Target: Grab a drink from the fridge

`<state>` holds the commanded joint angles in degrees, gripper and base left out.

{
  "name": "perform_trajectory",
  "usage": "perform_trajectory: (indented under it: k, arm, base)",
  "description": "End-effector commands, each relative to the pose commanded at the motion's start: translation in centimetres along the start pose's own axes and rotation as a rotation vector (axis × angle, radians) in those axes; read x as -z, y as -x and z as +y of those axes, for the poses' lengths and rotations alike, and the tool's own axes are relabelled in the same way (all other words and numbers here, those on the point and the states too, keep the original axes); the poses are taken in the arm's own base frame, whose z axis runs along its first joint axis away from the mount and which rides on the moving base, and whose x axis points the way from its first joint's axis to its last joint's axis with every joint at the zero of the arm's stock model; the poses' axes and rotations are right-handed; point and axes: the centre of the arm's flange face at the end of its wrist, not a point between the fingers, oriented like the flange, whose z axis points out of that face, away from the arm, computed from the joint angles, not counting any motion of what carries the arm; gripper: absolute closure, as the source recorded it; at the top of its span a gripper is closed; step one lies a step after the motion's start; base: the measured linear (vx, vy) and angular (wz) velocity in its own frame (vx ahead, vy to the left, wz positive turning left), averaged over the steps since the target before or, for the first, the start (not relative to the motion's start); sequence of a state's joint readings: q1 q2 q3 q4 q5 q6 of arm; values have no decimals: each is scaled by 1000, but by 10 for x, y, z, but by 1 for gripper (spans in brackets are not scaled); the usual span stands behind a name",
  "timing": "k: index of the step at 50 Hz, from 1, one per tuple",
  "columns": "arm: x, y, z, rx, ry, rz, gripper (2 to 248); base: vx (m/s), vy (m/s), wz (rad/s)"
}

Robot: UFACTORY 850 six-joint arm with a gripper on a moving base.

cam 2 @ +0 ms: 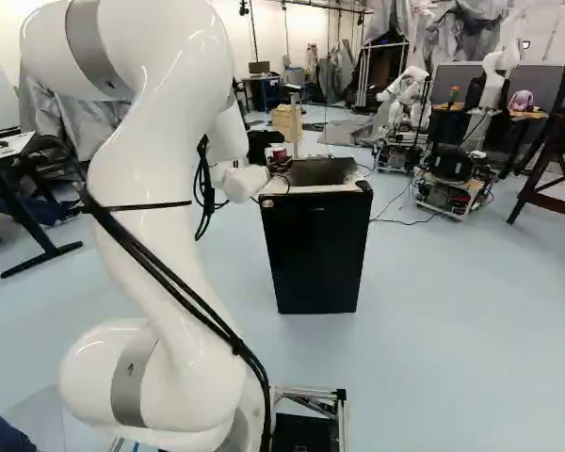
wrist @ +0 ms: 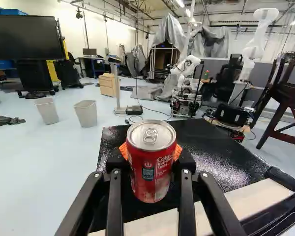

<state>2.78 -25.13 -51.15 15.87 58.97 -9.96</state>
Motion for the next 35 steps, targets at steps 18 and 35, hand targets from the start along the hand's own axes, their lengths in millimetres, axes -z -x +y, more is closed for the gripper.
perform_trajectory:
  k: [18,35]
  arm:
    - [31,-3,8,-2,-24,-23,150]
    - [73,-4,18,-4,-54,-53,150]
  base:
    - [0,0,0]
    - [0,0,0]
